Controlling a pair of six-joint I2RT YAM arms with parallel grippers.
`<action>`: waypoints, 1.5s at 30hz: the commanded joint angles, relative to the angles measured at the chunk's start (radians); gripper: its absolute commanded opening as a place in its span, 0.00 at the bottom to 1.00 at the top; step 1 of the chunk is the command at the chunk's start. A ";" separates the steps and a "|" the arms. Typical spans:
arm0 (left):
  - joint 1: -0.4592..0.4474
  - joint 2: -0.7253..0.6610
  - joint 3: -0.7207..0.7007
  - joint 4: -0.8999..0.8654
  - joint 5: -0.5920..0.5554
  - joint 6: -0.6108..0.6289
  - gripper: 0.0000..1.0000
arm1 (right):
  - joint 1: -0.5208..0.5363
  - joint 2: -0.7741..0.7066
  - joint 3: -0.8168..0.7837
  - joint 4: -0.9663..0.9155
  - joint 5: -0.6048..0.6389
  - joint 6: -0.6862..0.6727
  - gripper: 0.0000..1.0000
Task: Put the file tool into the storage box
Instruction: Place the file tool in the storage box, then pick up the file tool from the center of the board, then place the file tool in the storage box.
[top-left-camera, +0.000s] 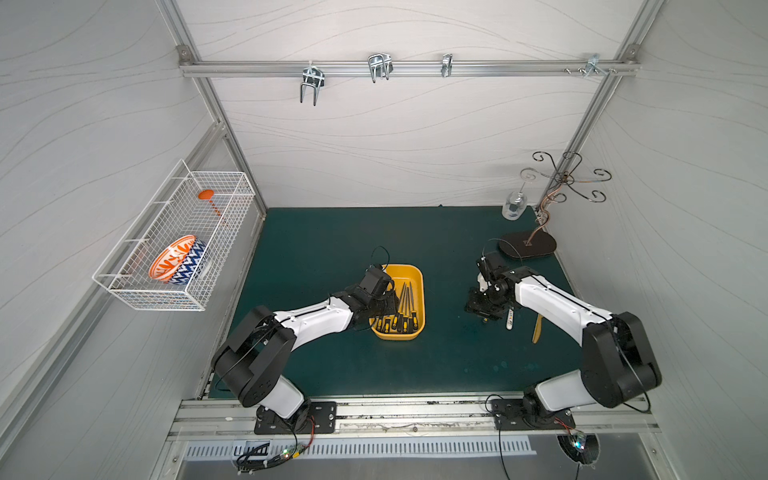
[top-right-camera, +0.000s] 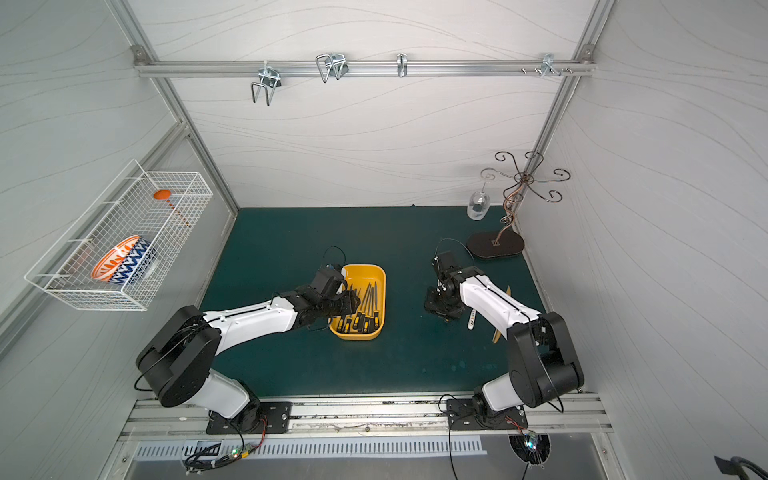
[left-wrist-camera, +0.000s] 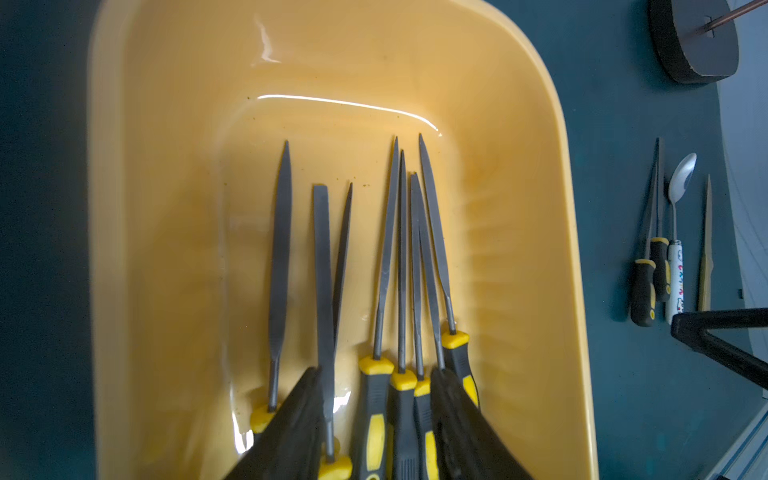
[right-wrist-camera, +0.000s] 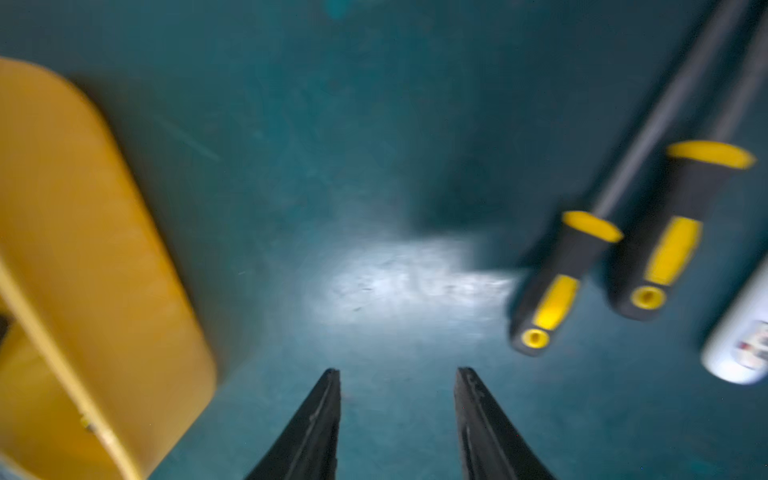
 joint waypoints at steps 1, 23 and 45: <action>-0.003 -0.019 0.021 0.044 -0.012 0.015 0.48 | -0.022 0.002 -0.015 -0.060 0.108 0.010 0.49; -0.003 -0.053 0.005 0.069 0.002 0.010 0.62 | -0.076 0.154 -0.056 0.064 0.040 -0.041 0.24; -0.001 -0.126 -0.012 0.282 0.152 -0.028 0.72 | 0.309 -0.042 0.081 0.215 -0.399 -0.236 0.05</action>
